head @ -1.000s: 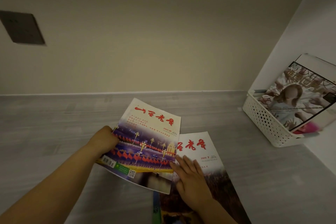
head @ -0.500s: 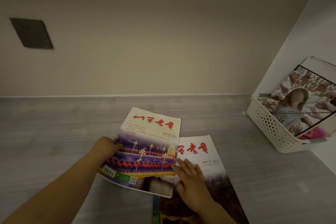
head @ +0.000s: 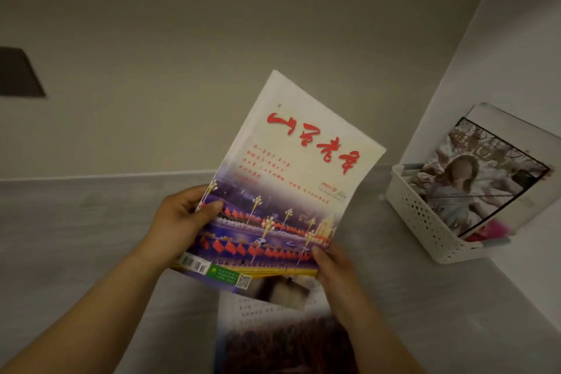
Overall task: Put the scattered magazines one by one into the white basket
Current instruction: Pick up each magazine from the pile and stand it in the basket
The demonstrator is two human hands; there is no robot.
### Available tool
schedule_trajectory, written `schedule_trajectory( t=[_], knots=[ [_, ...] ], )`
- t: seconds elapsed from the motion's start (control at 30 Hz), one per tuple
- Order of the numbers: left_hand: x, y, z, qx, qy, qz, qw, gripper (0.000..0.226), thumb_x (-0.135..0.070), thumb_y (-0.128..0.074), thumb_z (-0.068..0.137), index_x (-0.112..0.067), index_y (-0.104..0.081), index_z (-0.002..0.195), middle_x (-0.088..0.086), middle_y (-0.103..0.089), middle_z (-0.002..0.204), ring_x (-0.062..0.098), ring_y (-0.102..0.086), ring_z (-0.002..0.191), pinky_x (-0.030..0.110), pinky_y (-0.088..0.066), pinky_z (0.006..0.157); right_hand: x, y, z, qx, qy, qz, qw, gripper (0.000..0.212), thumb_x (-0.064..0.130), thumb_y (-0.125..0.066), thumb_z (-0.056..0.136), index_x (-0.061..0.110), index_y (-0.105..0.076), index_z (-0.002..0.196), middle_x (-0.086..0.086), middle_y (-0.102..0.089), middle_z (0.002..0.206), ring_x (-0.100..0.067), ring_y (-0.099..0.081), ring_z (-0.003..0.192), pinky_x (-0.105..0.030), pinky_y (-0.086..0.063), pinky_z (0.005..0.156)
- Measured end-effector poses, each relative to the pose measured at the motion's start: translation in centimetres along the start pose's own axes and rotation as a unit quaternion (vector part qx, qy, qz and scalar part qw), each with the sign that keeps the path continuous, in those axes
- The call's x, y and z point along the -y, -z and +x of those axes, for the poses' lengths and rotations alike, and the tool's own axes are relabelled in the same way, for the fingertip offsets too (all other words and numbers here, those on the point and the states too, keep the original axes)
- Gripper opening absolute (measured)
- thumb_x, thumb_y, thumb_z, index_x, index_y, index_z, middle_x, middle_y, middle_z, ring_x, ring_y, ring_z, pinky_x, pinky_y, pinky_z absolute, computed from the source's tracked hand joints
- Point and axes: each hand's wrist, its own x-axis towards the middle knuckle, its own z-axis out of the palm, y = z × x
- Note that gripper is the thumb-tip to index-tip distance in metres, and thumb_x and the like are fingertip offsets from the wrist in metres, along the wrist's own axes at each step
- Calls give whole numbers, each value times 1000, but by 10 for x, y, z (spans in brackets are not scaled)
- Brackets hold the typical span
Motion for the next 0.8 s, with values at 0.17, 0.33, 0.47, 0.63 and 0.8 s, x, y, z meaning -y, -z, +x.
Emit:
schedule_trajectory(
  t=[0.17, 0.33, 0.47, 0.63, 0.8],
  knots=[
    [-21, -59, 28, 35, -32, 32, 998, 33, 0, -53, 84, -33, -54, 79, -12, -69, 67, 3, -66, 61, 15, -52, 52, 41, 54, 1, -66, 56, 1, 996, 23, -2, -53, 83, 16, -67, 79, 5, -73, 63, -10, -68, 61, -23, -56, 57],
    [-49, -145, 79, 28, -73, 121, 990, 22, -4, -56, 82, -24, -51, 87, -3, -62, 85, 17, -60, 77, 27, -47, 66, 76, 115, 10, -172, 154, -48, 972, 28, -1, -53, 83, 23, -67, 80, 22, -68, 56, 6, -63, 56, -10, -51, 55],
    [-72, -217, 121, 8, -92, 185, 978, 21, -12, -57, 82, -9, -63, 102, 14, -68, 103, 26, -59, 85, 30, -43, 74, 100, 166, 27, -268, 213, -62, 937, 25, -4, -55, 82, 18, -66, 83, 25, -62, 46, 15, -55, 48, 0, -41, 47],
    [-91, -296, 156, 36, -76, 96, 992, 23, -9, -55, 85, -2, -62, 105, 20, -66, 102, 30, -60, 86, 38, -51, 83, 118, 220, 48, -319, 243, -81, 912, 20, -1, -54, 84, 13, -67, 89, 10, -60, 65, 16, -52, 48, 1, -38, 47],
    [-92, -353, 178, 72, -24, 11, 997, 23, -1, -50, 86, 6, -58, 106, 7, -60, 85, 18, -56, 69, 29, -51, 67, 114, 257, 67, -340, 243, -93, 904, 28, 0, -56, 83, 24, -65, 73, 12, -59, 62, 15, -51, 49, 0, -36, 46]
  ],
)
